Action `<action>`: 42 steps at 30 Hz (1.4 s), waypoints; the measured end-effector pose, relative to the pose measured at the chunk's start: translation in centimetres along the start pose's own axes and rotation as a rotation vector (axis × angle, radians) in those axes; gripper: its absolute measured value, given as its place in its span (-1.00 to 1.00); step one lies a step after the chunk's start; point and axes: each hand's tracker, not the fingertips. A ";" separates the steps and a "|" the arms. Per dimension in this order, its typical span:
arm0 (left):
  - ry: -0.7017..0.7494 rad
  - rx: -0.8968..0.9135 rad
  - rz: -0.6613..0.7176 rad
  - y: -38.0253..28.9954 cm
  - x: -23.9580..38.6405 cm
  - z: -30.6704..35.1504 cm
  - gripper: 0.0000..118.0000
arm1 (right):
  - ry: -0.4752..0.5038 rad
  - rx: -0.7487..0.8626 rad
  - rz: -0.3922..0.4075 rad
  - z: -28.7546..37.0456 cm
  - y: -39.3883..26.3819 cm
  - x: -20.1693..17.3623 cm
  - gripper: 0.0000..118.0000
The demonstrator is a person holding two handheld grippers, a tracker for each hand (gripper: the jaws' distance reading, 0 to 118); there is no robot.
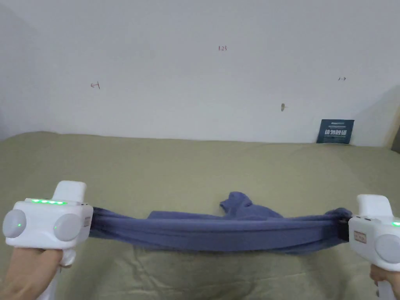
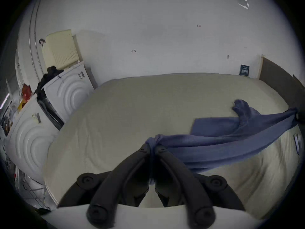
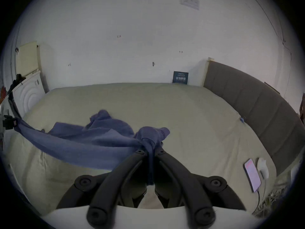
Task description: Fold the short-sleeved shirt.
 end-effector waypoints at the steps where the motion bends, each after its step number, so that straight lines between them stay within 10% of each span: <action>1: -0.015 -0.006 0.003 -1.3 -0.3 1.1 -0.93 | 0.005 0.001 -0.003 1.6 -1.6 0.2 -0.89; 25: -0.104 -0.198 0.015 -17.0 -1.2 4.8 -0.93 | 0.018 -0.262 0.014 7.8 -16.9 0.9 -0.89; 27: -0.107 -0.195 0.015 -16.8 -1.3 4.9 -0.88 | 0.020 -0.263 0.006 8.3 -16.8 0.7 -0.64; 28: -0.111 -0.196 0.014 -16.8 -1.3 5.0 -0.61 | -0.003 -0.255 -0.005 8.7 -16.6 0.5 -0.19; 29: -0.109 -0.194 0.009 -16.9 -1.3 5.1 0.25 | -0.032 -0.246 -0.010 8.9 -16.3 0.6 0.72; 30: -0.112 -0.192 0.010 -16.9 -1.5 5.1 0.92 | -0.055 -0.239 -0.009 9.3 -16.1 0.4 1.00; 31: -0.117 -0.189 0.015 -17.0 -1.7 5.3 1.00 | -0.092 -0.074 0.007 10.8 -15.6 0.1 0.88; 34: -0.117 -0.159 0.035 -14.4 -1.7 5.7 0.91 | -0.064 -0.126 -0.008 8.8 -15.8 -0.3 0.83; 36: -0.112 -0.147 0.047 -16.7 -2.6 7.4 0.55 | 0.011 -0.099 -0.031 8.8 -16.2 -1.6 0.29; 37: -0.109 -0.146 0.047 -17.3 -3.0 7.9 -0.01 | 0.047 -0.107 -0.042 10.9 -15.3 -4.1 -0.51; 38: -0.106 -0.141 0.043 -17.7 -3.3 8.1 -1.00 | 0.091 -0.075 -0.060 11.4 -15.5 -5.2 -1.00; 42: -0.169 -0.200 0.108 -19.6 -4.9 7.7 -1.00 | 0.154 -0.067 -0.008 15.4 -15.8 -10.9 -1.00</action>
